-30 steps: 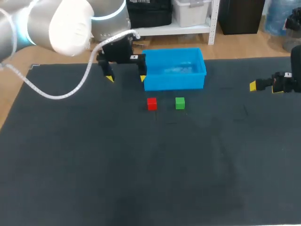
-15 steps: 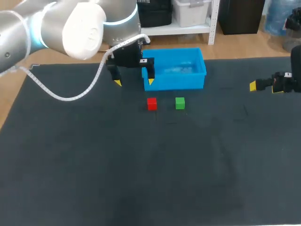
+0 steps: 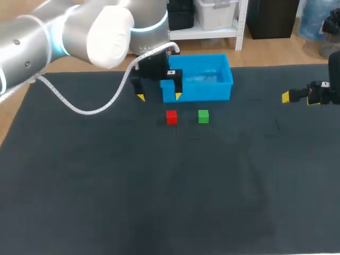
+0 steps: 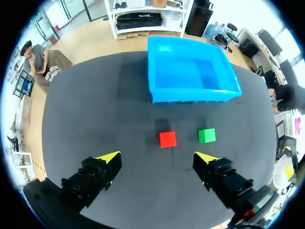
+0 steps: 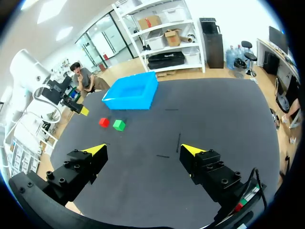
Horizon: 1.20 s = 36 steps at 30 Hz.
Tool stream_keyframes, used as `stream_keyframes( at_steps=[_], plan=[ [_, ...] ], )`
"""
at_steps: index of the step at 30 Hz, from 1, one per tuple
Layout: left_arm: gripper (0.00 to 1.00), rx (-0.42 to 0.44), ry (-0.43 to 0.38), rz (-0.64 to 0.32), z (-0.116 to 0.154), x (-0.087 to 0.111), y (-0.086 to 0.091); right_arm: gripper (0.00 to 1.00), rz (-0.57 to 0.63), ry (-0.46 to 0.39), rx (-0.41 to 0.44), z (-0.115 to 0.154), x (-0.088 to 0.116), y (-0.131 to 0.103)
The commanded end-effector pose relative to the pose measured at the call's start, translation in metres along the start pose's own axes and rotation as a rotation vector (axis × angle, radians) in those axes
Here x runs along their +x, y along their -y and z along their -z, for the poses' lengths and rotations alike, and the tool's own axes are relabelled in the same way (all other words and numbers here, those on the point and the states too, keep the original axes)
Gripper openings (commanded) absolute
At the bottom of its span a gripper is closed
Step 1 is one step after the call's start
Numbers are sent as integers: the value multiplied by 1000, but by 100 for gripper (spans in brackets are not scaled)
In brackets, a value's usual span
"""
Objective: Use the left arm to pick the red cube and place it into the blue plastic box first, then use the right arm to grasp the green cube and put it into the same blue plastic box after the first action is fully finished.
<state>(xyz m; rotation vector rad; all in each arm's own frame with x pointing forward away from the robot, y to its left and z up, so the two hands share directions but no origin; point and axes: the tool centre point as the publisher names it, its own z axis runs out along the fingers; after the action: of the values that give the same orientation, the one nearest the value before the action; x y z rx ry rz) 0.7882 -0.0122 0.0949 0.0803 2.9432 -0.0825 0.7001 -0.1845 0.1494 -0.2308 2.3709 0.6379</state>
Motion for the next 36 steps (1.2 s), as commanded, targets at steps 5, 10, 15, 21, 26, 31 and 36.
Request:
stream_keyframes(
  at_steps=[5, 10, 15, 21, 26, 31, 36],
  plan=[
    [100, -14, -31, 0, -8, -5, 5, 100, 0, -1, 1, 0, 0, 0],
    [100, -24, -43, -3, -11, -5, 6, 100, 0, -1, 1, 0, 0, 0],
    [100, -25, -70, 8, -16, -3, 6, 100, 0, -1, 1, 0, 0, 0],
    [100, -28, -93, 12, -23, -2, 9, 100, 0, -1, 1, 0, 0, 0],
    [100, -23, -105, 15, -26, -3, 13, 100, 0, -1, 1, 0, 0, 0],
    [100, -23, -112, 8, -28, -5, 17, 100, 0, -1, 1, 0, 0, 0],
    [100, -23, -133, 8, -32, -7, 18, 100, 0, -1, 1, 0, 0, 0]
  ],
)
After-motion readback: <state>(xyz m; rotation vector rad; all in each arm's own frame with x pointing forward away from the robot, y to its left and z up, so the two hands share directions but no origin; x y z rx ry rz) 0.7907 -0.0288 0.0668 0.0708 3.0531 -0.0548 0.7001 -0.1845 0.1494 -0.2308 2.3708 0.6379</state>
